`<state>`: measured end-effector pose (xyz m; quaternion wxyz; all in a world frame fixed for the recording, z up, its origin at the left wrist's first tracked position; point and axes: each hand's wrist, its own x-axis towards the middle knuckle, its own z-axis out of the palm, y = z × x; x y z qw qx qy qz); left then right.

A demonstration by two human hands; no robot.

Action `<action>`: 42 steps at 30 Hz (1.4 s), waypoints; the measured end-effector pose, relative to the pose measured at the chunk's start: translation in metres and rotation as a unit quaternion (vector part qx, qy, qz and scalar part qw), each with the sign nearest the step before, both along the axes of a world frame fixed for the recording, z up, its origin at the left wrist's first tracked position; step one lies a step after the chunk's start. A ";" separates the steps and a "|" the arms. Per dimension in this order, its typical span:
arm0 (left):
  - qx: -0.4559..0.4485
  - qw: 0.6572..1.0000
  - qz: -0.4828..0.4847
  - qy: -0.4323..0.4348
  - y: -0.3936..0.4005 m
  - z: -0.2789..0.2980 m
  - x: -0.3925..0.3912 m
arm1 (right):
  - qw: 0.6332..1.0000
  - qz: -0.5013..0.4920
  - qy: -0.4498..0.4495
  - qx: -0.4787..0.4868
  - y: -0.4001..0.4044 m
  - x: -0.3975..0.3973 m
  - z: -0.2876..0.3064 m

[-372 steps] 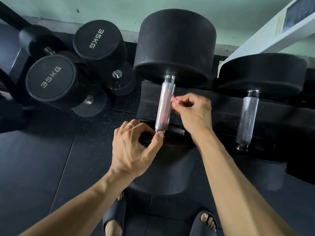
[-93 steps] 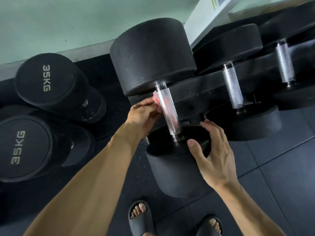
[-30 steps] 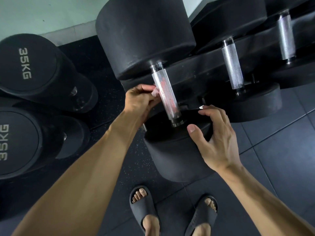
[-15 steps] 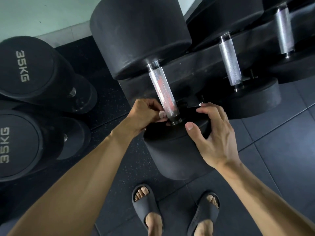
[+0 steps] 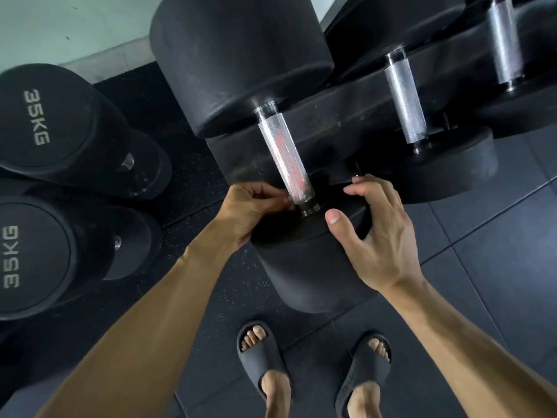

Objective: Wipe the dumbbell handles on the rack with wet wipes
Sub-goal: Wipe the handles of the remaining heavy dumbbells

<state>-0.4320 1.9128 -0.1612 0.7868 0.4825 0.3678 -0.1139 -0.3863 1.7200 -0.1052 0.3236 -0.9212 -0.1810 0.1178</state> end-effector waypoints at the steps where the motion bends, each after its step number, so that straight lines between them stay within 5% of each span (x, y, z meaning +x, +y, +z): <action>1: 0.038 0.999 -0.030 0.003 -0.001 0.000 0.000 | 1.000 0.000 -0.001 0.001 0.000 0.000 0.000; 4: 0.071 0.996 -0.047 0.009 0.001 0.005 0.002 | 1.000 0.004 -0.001 0.001 -0.001 0.000 0.000; 9: -0.018 0.986 0.162 -0.024 0.014 0.007 0.015 | 1.000 0.003 0.002 0.001 -0.001 0.001 0.000; 15: 0.053 0.998 -0.002 0.038 -0.007 0.010 0.004 | 1.000 0.007 -0.003 0.007 -0.002 0.001 0.000; 21: -0.031 0.965 0.256 -0.039 0.018 0.013 0.027 | 1.000 0.007 0.002 0.004 -0.002 0.001 0.000; 26: -0.012 0.979 0.201 -0.007 -0.010 0.018 0.005 | 1.000 0.002 0.002 0.010 -0.001 0.000 0.000; 31: -0.097 0.924 0.363 -0.071 0.021 0.022 0.039 | 1.000 0.005 0.000 0.006 -0.002 0.001 0.000; 42: -0.093 0.916 0.383 -0.080 0.012 0.033 0.040 | 1.000 0.007 0.002 0.003 -0.002 0.001 0.000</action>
